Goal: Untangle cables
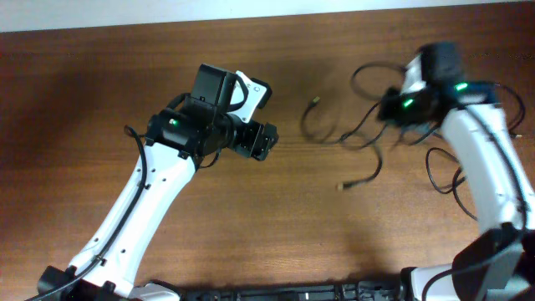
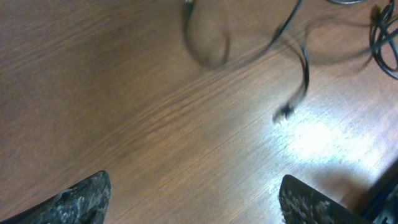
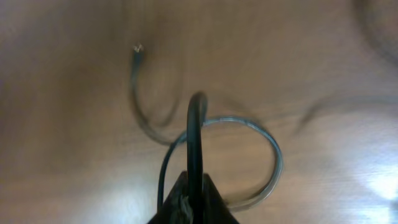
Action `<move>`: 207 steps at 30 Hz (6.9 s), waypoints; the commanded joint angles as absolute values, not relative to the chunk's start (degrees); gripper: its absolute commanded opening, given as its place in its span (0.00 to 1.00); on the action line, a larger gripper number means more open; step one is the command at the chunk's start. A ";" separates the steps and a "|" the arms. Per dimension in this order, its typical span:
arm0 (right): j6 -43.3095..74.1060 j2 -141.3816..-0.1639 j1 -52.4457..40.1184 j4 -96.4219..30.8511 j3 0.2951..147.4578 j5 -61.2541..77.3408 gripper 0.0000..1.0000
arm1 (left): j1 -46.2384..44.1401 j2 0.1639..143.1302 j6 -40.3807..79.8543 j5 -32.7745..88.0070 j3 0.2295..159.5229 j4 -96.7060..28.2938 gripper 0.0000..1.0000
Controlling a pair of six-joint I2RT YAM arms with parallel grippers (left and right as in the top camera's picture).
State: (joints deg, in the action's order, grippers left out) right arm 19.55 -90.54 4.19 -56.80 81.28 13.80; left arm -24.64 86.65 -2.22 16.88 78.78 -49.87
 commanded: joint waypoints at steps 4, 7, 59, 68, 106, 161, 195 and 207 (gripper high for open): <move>16.34 -87.99 19.77 -65.65 102.43 10.02 0.04 | -24.49 86.89 -3.09 16.67 78.78 -49.84 0.86; 16.97 -88.14 27.05 -70.65 103.18 9.82 0.04 | -24.49 86.89 -3.09 16.67 78.78 -49.82 0.86; 4.80 -97.56 -4.54 -83.90 78.96 6.81 0.99 | -3.97 90.98 13.91 2.11 76.44 -71.20 0.99; 9.50 -64.66 -4.54 -62.50 56.34 6.74 0.99 | -3.97 65.21 13.89 1.89 52.75 -50.26 0.99; 9.50 -20.67 -4.49 -58.48 50.13 2.28 0.99 | -3.95 28.91 13.89 -0.01 36.12 -38.65 0.99; -19.25 -0.19 -4.47 -4.69 0.32 -0.67 0.99 | -3.95 28.91 13.89 -0.01 36.12 -38.65 0.99; -19.25 -0.19 -4.49 -4.69 0.32 -0.67 0.99 | -3.97 21.61 13.87 -0.67 30.96 -38.79 0.99; -19.25 -0.19 -4.49 -4.69 0.32 -0.67 0.99 | -5.30 0.27 13.19 0.64 2.59 -2.90 0.99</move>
